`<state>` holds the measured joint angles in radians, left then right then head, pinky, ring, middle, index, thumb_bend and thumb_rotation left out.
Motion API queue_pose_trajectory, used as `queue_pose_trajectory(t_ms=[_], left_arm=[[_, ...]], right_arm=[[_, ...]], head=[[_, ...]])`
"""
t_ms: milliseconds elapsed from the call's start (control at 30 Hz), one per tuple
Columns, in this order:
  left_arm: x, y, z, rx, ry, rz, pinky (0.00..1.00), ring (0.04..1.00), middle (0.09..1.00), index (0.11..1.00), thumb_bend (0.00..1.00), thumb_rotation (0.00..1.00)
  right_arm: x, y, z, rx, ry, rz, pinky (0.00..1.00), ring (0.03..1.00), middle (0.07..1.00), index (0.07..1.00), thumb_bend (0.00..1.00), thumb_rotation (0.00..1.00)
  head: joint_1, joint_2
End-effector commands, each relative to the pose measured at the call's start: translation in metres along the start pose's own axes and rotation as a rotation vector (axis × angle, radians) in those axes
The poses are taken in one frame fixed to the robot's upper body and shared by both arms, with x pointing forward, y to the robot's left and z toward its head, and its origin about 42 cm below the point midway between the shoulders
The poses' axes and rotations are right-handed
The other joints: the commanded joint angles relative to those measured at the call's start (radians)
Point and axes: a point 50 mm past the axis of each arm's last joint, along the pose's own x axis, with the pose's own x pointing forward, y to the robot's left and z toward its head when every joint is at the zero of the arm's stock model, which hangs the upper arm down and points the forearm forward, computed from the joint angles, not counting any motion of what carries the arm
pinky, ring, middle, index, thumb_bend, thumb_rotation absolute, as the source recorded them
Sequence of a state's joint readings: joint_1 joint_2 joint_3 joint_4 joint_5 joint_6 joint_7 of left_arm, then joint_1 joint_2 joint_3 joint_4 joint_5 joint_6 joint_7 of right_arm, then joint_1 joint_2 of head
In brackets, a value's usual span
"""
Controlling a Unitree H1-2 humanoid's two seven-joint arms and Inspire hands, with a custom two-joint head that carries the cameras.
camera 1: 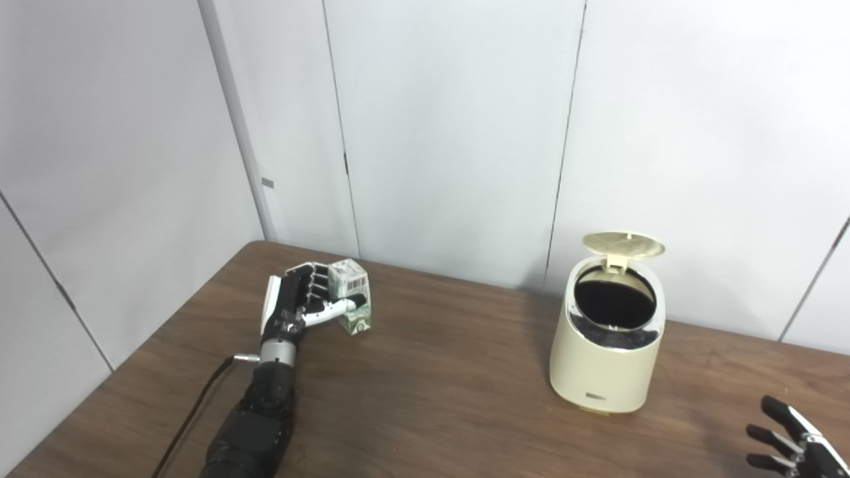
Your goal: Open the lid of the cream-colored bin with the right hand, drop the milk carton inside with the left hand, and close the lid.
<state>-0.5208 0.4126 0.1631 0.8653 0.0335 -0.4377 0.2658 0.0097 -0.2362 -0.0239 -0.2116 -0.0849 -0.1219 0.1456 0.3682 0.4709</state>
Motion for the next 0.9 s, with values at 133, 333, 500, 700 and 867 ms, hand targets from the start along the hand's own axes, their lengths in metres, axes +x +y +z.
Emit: queue_pose_trajectory(t_ms=[133,333,500,700,867], left_arm=[[0.013,-0.004,0.026,-0.038,-0.105,0.018,0.4,0.443,0.473,0.502,0.52,0.0],[0.008,-0.018,0.05,-0.135,-0.195,-0.042,0.42,0.462,0.48,0.498,0.52,0.0],[0.005,-0.032,0.081,-0.177,-0.31,-0.125,0.45,0.488,0.488,0.493,0.52,0.0],[0.001,-0.053,0.124,-0.274,-0.453,-0.266,0.46,0.476,0.49,0.497,0.51,0.0],[-0.001,-0.072,0.158,-0.288,-0.564,-0.369,0.45,0.448,0.502,0.503,0.5,0.0]], right_arm=[[0.011,0.001,0.018,-0.006,-0.072,-0.011,0.71,0.818,0.931,0.914,0.75,0.3],[0.017,0.007,0.022,-0.005,-0.063,-0.015,0.73,0.832,0.947,0.923,0.71,0.17],[0.023,0.012,0.025,0.006,-0.061,-0.014,0.8,0.878,0.963,0.957,0.69,0.07],[0.028,0.015,0.024,0.002,-0.068,-0.018,0.8,0.869,0.975,0.957,0.69,0.03],[0.032,0.019,0.023,0.004,-0.064,-0.026,0.81,0.858,0.97,0.944,0.71,0.0]], head=[[-0.017,-0.003],[-0.054,-0.009],[-0.091,-0.017],[-0.133,-0.028],[-0.167,-0.037]])
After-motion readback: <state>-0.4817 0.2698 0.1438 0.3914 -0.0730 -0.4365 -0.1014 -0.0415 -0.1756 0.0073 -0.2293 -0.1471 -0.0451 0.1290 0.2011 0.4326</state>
